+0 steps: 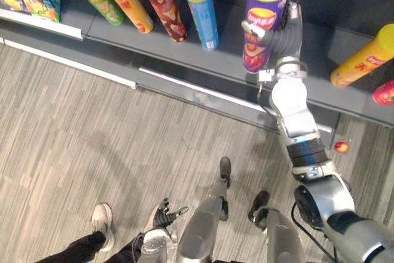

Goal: Put the gum and the chips on the shelf.

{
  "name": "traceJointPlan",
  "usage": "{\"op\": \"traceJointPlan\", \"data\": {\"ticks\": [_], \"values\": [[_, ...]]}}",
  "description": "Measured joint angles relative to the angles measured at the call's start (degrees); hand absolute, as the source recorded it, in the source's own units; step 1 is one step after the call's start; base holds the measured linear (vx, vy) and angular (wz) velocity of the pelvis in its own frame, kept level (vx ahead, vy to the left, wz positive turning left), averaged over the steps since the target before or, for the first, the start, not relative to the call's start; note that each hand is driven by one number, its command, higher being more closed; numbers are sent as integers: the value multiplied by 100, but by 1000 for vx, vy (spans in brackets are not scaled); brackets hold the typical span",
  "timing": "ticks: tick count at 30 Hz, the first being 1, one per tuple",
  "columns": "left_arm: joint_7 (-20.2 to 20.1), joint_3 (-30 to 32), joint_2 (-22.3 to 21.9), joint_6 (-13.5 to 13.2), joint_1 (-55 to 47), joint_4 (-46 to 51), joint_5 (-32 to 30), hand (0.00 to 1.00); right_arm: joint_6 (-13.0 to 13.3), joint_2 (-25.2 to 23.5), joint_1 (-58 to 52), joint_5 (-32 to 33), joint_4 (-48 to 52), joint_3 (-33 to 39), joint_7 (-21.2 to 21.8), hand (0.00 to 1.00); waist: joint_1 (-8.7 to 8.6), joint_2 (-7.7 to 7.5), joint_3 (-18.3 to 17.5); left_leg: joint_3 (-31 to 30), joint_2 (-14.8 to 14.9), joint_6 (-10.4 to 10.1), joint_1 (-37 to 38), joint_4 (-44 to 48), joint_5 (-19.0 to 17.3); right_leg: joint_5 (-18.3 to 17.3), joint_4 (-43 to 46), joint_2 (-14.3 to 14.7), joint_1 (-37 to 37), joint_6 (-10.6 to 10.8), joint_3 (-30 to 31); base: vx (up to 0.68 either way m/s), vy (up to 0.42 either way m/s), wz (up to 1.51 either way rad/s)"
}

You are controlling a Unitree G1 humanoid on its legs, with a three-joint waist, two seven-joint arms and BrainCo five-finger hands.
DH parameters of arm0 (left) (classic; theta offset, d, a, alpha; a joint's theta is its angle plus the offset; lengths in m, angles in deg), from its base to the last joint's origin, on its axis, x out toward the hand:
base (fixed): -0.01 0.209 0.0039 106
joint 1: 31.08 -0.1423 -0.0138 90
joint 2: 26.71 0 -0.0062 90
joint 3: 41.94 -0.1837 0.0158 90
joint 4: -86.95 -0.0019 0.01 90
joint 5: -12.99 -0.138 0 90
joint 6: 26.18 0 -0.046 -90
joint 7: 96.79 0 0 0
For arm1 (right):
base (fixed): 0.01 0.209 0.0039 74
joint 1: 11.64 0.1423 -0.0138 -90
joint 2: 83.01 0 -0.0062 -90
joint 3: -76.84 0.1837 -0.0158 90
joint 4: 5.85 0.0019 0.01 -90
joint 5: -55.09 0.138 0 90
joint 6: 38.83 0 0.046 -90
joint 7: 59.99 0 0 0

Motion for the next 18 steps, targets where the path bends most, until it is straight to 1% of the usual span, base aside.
{"op": "traceJointPlan", "data": {"ticks": [2,4,6,7,8,9,10,12,14,15,16,18], "values": [[20,-86,16,-1,47,27,14,0,-92,6,108,-145,-16,41,-129,100,15,50,82,1,14,-2,-56,0,15,-21,116,-7,-97,-31,-2,6,-85,-1],[38,-181,37,-3,48,112,157,0,-112,23,128,-188,-16,129,-243,100,27,76,127,2,22,9,-93,0,34,-33,166,-11,-157,-47,-3,10,-85,-1],[40,-210,35,-11,75,164,220,0,-143,31,183,-363,-19,251,-361,100,24,104,185,3,30,6,-138,1,85,-44,195,-11,-213,-65,-9,9,-75,0],[41,-262,33,-32,110,190,220,0,-180,65,241,-395,-28,303,-457,100,24,143,231,-3,34,1,-151,0,87,-49,209,-11,-228,-73,-19,-3,-71,1],[43,-296,35,-49,120,201,221,0,-183,60,262,-438,-30,339,-489,100,26,151,234,-3,36,-3,-177,0,91,-55,225,-12,-261,-79,-18,-8,-86,1],[48,-334,38,-78,140,206,221,0,-186,62,323,-600,-31,377,-580,100,27,156,236,-4,30,-10,-243,0,106,-94,275,-28,-340,-83,-24,-8,-73,5],[50,-379,32,-121,191,206,221,0,-194,62,409,-721,-58,458,-656,100,32,194,256,-27,32,-11,-295,1,127,-102,321,-36,-403,-85,-53,-6,-77,8],[54,-437,31,-174,210,215,221,0,-204,93,547,-863,-233,481,-794,100,32,219,268,-60,23,-14,-350,1,149,-139,400,-65,-475,-100,-92,-5,-80,11],[72,-472,26,-179,230,214,222,0,-247,169,614,-985,-293,501,-867,100,54,260,287,-122,18,-27,-389,1,166,-157,449,-75,-510,-119,-140,-2,-89,12],[89,-497,25,-180,259,212,231,0,-269,225,639,-1017,-293,539,-937,100,115,275,294,-128,16,-33,-422,0,173,-190,478,-85,-552,-128,-148,-10,-79,10],[108,-529,24,-190,269,215,244,0,-319,215,715,-1044,-298,621,-971,100,142,294,303,-130,13,-45,-472,0,186,-208,501,-98,-617,-140,-150,-13,-75,8],[113,-582,15,-195,276,215,395,0,-330,212,810,-1045,-357,690,-996,100,168,333,321,-142,17,-59,-527,0,200,-217,531,-99,-675,-144,-166,-6,-76,4]]}}
